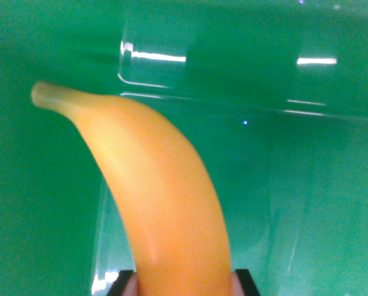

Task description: Pick fruit

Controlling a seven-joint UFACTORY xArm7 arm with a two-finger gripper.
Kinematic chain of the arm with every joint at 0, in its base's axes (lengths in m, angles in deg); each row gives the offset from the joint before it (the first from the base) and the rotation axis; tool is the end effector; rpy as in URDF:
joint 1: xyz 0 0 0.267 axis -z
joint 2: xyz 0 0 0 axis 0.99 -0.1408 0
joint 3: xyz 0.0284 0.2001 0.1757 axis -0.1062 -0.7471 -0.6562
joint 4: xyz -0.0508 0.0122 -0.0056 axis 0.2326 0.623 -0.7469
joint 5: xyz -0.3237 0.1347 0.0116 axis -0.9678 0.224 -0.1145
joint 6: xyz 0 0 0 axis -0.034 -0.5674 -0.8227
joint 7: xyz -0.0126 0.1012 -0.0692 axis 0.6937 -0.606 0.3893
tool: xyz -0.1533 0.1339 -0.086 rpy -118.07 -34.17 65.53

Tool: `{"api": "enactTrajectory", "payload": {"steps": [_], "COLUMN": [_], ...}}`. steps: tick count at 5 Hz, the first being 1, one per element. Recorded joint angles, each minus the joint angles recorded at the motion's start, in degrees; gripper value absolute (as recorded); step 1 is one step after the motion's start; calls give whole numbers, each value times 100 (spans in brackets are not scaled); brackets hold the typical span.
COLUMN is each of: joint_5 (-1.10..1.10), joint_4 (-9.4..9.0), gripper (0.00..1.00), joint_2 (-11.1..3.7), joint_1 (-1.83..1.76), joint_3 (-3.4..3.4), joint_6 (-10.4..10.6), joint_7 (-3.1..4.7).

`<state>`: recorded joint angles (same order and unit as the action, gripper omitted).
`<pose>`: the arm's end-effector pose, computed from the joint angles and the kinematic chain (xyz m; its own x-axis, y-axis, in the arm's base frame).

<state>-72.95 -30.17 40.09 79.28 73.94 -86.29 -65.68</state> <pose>0.4482 0.0964 0.0429 0.9880 0.1339 -0.0768 0.1302 -0.9902 -0.0513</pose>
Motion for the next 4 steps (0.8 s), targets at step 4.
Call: {"api": "enactTrajectory", "payload": {"steps": [4], "joint_5": [17], "joint_4": [327], "gripper": [100], "joint_2": [185], "joint_1": [11], "joint_3": [-1], "joint_6": [-511], "joint_7": [-5]}}
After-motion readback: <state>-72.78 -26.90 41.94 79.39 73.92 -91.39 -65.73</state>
